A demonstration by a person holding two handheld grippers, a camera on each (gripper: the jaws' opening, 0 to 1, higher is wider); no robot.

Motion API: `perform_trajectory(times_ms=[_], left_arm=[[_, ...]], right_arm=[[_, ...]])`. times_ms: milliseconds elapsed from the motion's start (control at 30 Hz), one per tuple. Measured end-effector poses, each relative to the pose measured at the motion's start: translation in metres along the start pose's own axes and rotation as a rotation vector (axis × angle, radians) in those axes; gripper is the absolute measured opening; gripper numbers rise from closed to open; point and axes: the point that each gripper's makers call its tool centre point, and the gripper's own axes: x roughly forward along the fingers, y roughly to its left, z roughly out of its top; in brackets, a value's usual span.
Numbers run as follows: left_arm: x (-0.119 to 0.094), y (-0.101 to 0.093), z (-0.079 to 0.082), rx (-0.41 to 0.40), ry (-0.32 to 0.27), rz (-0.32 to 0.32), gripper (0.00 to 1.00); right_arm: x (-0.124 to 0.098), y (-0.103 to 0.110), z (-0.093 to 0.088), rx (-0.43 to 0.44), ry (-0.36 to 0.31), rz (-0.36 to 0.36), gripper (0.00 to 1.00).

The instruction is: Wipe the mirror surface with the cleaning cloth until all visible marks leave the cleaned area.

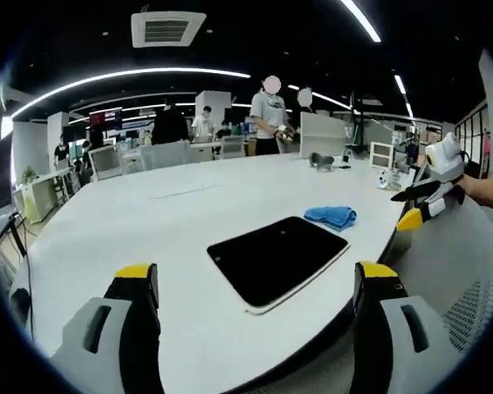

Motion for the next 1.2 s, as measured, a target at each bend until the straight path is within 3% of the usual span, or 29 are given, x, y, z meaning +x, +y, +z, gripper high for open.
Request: perform_trajectory(times_ms=[767, 967, 1200], left_arm=[[-0.0005, 0.0008, -0.005, -0.005, 0.025, -0.001, 0.97], [-0.0006, -0.0005, -0.0066, -0.003, 0.033, -0.007, 0.95], [-0.0007, -0.0007, -0.0072, -0.008, 0.035, -0.008, 0.93]], right_arm=[[0.0002, 0.001, -0.0007, 0.003, 0.003, 0.005, 0.95], [-0.0004, 0.0009, 0.0, 0.015, -0.005, 0.005, 0.88], [0.0011, 0.0034, -0.0011, 0.022, -0.001, 0.023, 0.91]])
